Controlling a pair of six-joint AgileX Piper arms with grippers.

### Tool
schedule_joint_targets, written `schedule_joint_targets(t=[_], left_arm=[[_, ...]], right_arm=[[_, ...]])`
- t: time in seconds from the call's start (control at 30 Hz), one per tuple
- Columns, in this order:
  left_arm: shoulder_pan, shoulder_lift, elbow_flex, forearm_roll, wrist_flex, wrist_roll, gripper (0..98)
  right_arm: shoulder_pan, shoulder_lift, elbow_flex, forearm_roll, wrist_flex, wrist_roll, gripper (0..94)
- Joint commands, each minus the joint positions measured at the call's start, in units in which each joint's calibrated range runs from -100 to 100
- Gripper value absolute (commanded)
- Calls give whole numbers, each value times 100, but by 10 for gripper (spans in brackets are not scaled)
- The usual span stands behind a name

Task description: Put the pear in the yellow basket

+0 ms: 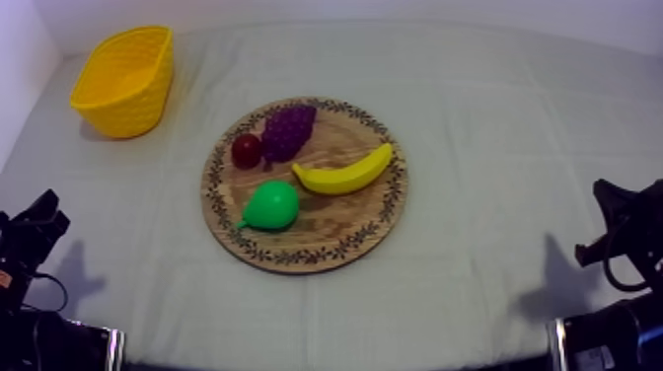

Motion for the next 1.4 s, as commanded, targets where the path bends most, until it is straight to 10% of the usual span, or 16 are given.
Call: schedule_joint_targets(t=[0.0,1.0,1.37], left_arm=[[2,0,2,2,-1,2,0],[301,0,-10,58,-17,-152,0],[844,325,-263,646,-198,-786,0]], right_arm=[[1,-3,-2,0,2,3,4],[1,-3,-2,0,2,0,4],[1,-3,-2,0,2,-2,4]])
